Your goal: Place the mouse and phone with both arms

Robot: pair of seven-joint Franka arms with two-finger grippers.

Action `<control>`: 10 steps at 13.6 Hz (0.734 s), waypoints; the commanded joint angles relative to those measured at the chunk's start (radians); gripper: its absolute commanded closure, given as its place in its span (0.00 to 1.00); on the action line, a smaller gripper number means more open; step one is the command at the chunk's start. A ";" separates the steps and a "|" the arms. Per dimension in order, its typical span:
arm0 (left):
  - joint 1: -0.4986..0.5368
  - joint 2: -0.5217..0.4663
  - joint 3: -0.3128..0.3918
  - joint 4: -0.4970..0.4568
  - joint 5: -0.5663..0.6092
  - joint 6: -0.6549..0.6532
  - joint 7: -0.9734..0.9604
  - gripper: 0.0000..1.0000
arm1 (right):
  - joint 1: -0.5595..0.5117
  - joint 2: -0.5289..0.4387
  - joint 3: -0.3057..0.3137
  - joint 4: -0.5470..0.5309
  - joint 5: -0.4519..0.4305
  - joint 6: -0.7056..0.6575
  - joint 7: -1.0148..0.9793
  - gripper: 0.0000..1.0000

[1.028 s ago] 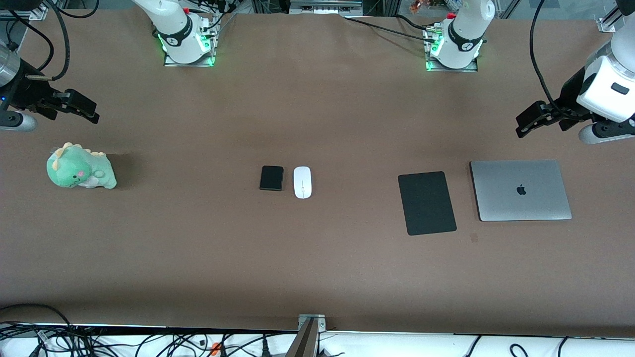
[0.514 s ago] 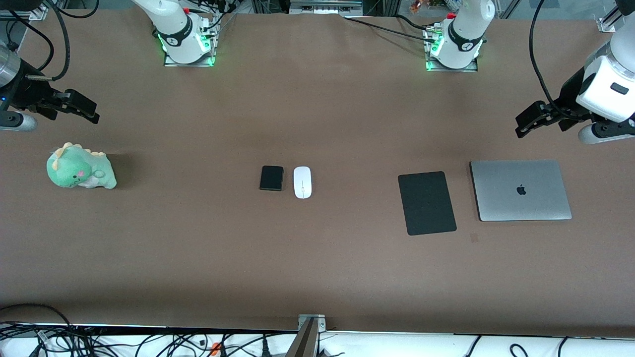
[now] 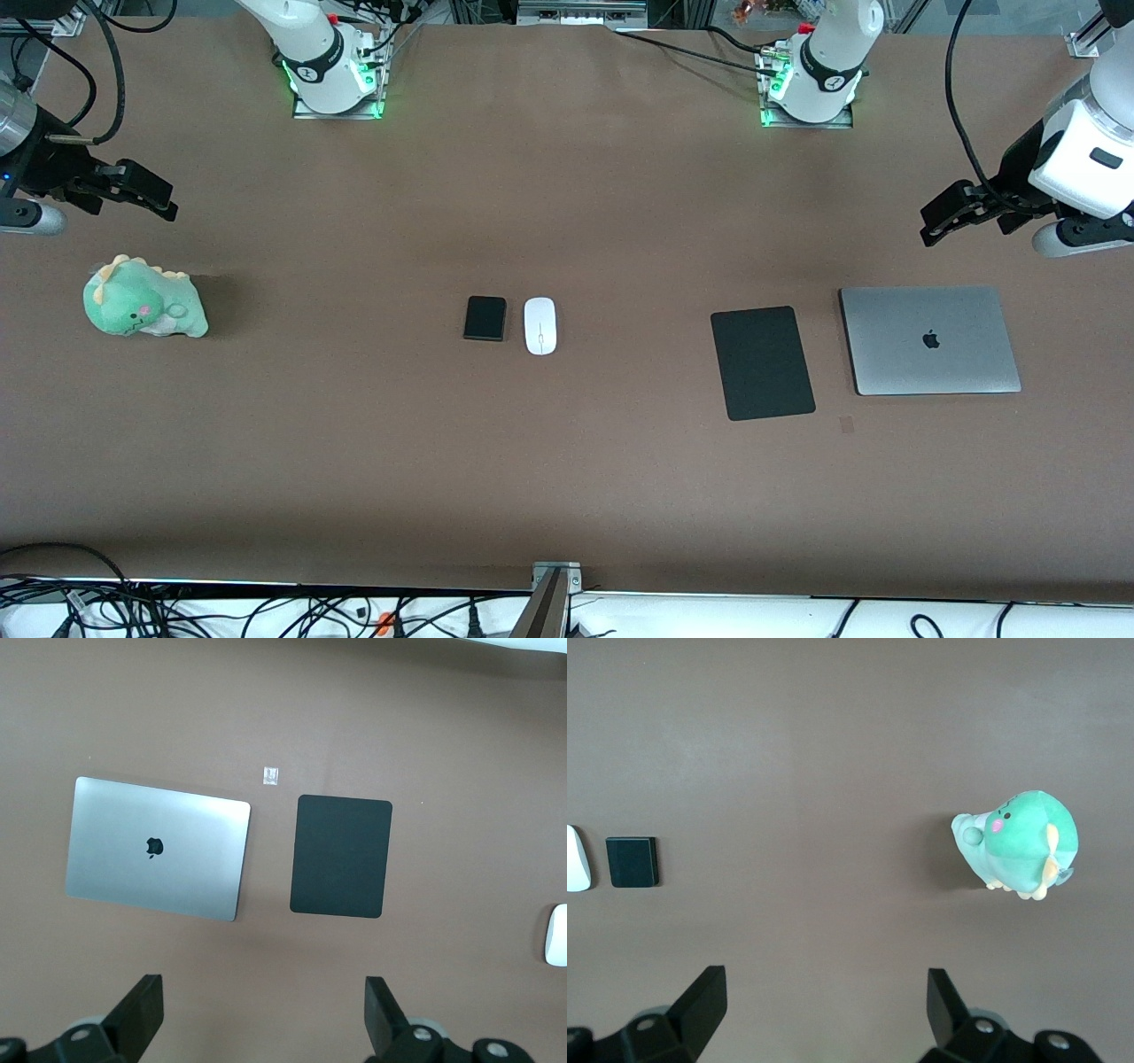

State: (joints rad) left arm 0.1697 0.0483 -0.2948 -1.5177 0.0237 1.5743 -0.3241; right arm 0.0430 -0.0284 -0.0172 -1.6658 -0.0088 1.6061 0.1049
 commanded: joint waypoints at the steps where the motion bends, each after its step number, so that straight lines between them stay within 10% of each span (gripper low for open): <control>1: 0.002 0.007 -0.003 0.024 -0.016 -0.016 -0.006 0.00 | -0.012 0.007 0.014 0.020 0.004 -0.017 0.007 0.00; 10: 0.002 0.008 -0.004 0.025 -0.016 -0.017 -0.006 0.00 | -0.012 0.008 0.014 0.020 0.004 -0.017 0.007 0.00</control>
State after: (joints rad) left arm 0.1697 0.0483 -0.2952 -1.5177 0.0237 1.5696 -0.3249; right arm 0.0430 -0.0259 -0.0168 -1.6658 -0.0088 1.6061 0.1049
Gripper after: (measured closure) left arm 0.000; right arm 0.000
